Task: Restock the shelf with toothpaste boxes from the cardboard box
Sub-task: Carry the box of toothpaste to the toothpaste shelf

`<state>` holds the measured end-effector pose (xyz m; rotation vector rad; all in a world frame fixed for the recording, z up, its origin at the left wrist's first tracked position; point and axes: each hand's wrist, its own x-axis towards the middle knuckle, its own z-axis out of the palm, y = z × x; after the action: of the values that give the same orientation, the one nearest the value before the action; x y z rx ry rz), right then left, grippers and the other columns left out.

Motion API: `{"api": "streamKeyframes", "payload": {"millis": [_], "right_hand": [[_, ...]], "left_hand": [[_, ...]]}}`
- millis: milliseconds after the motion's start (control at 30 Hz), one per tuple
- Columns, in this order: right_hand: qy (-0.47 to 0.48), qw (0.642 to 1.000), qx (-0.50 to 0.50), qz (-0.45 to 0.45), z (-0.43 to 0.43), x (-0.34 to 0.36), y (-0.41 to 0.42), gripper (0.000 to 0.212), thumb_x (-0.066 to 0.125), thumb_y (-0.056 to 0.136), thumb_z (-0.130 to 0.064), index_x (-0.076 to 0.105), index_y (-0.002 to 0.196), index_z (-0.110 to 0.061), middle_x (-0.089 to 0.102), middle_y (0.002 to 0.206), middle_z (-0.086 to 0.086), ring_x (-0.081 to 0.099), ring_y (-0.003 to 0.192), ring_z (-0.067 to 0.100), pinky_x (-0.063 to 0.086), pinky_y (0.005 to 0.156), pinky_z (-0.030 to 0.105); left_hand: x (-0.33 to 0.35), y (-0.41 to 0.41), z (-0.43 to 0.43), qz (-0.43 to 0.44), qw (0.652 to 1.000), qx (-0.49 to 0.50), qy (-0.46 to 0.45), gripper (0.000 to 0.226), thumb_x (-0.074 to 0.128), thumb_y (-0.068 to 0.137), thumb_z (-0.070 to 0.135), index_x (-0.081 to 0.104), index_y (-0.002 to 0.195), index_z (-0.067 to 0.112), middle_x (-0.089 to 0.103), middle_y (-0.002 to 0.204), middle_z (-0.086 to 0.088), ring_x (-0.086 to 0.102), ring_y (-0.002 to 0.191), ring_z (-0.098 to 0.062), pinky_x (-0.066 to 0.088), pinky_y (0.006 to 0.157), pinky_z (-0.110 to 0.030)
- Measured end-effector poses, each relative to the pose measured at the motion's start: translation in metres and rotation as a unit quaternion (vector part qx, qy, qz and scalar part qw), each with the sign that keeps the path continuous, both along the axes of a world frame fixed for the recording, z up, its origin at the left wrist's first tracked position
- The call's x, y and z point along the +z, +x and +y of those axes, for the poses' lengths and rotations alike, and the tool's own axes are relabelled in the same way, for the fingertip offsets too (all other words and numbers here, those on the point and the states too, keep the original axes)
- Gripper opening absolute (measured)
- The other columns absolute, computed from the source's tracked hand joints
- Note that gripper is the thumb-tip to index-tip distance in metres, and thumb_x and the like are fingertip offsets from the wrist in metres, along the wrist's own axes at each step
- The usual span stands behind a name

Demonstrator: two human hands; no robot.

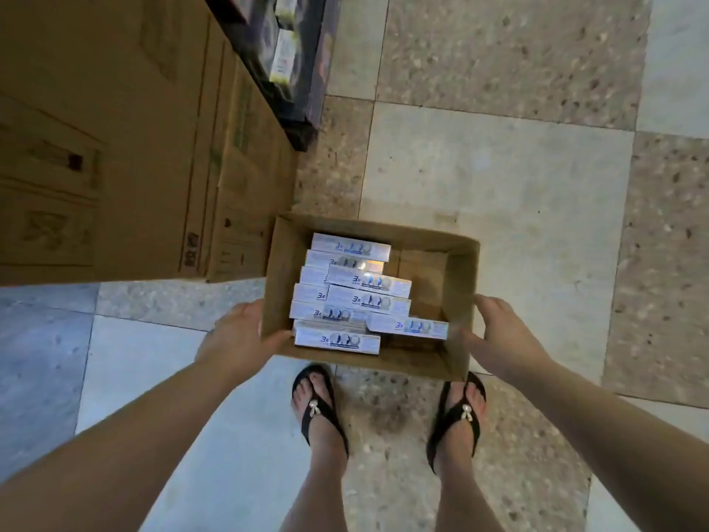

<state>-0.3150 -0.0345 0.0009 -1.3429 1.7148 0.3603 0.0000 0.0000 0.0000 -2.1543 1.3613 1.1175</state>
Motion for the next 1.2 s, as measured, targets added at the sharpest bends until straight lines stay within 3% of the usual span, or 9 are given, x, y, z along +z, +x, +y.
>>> {"api": "streamKeyframes", "payload": {"millis": [300, 467, 567, 700, 867, 1033, 1200], "right_hand": [[-0.006, 0.997, -0.069, 0.046, -0.002, -0.096, -0.009, 0.064, 0.061, 0.084, -0.030, 0.032, 0.139, -0.015, 0.036, 0.143, 0.009, 0.040, 0.128, 0.028, 0.037, 0.103, 0.041], [0.005, 0.984, -0.169, 0.053, 0.005, -0.137, -0.018, 0.070, 0.062, 0.083, -0.030, 0.025, 0.141, -0.016, 0.036, 0.144, 0.009, 0.041, 0.129, 0.029, 0.039, 0.104, 0.045], [0.012, 0.970, -0.242, 0.021, 0.007, -0.154, -0.016, 0.053, 0.061, 0.085, -0.025, 0.038, 0.132, -0.017, 0.051, 0.133, 0.006, 0.051, 0.119, 0.029, 0.045, 0.097, 0.042], [0.004, 0.954, -0.301, 0.011, 0.007, -0.168, -0.015, 0.048, 0.057, 0.089, -0.024, 0.038, 0.132, -0.017, 0.054, 0.131, 0.008, 0.053, 0.117, 0.030, 0.045, 0.096, 0.041], [-0.009, 0.938, -0.347, -0.011, 0.007, -0.181, -0.016, 0.052, 0.058, 0.088, -0.027, 0.036, 0.134, -0.021, 0.054, 0.131, 0.005, 0.051, 0.118, 0.029, 0.044, 0.096, 0.042], [-0.003, 0.896, -0.440, -0.051, 0.007, -0.186, -0.013, 0.050, 0.062, 0.084, -0.033, 0.044, 0.129, -0.021, 0.057, 0.125, 0.003, 0.052, 0.116, 0.029, 0.044, 0.096, 0.045], [-0.011, 0.889, -0.453, -0.069, 0.013, -0.172, -0.020, 0.054, 0.067, 0.080, -0.032, 0.045, 0.128, -0.022, 0.058, 0.116, 0.000, 0.055, 0.107, 0.025, 0.047, 0.092, 0.046]], "left_hand": [[-0.119, 0.021, -0.009, -0.049, 0.998, 0.029, 0.020, 0.088, 0.064, 0.068, 0.063, 0.030, 0.137, 0.022, 0.046, 0.138, -0.012, 0.045, 0.123, -0.035, 0.046, 0.095, -0.053], [-0.160, 0.027, -0.009, -0.050, 0.995, 0.089, 0.006, 0.093, 0.065, 0.064, 0.065, 0.024, 0.138, 0.025, 0.047, 0.139, -0.011, 0.050, 0.120, -0.037, 0.049, 0.091, -0.057], [-0.162, 0.018, -0.013, -0.054, 0.985, 0.160, -0.018, 0.085, 0.068, 0.073, 0.050, 0.025, 0.140, 0.019, 0.044, 0.141, -0.015, 0.046, 0.123, -0.040, 0.045, 0.095, -0.057], [-0.169, 0.013, -0.015, -0.041, 0.970, 0.230, -0.060, 0.068, 0.066, 0.079, 0.039, 0.036, 0.134, 0.013, 0.050, 0.134, -0.018, 0.048, 0.120, -0.042, 0.043, 0.095, -0.057], [-0.173, 0.007, -0.020, -0.028, 0.951, 0.297, -0.086, 0.068, 0.068, 0.076, 0.043, 0.041, 0.128, 0.008, 0.053, 0.130, -0.019, 0.050, 0.116, -0.043, 0.044, 0.094, -0.055], [-0.172, 0.002, -0.020, -0.014, 0.938, 0.330, -0.105, 0.066, 0.068, 0.075, 0.045, 0.043, 0.128, 0.013, 0.055, 0.129, -0.015, 0.051, 0.116, -0.041, 0.043, 0.096, -0.054], [-0.157, -0.002, -0.005, 0.000, 0.935, 0.334, -0.120, 0.066, 0.069, 0.073, 0.047, 0.045, 0.126, 0.016, 0.058, 0.125, -0.013, 0.054, 0.112, -0.040, 0.045, 0.092, -0.052]]}}
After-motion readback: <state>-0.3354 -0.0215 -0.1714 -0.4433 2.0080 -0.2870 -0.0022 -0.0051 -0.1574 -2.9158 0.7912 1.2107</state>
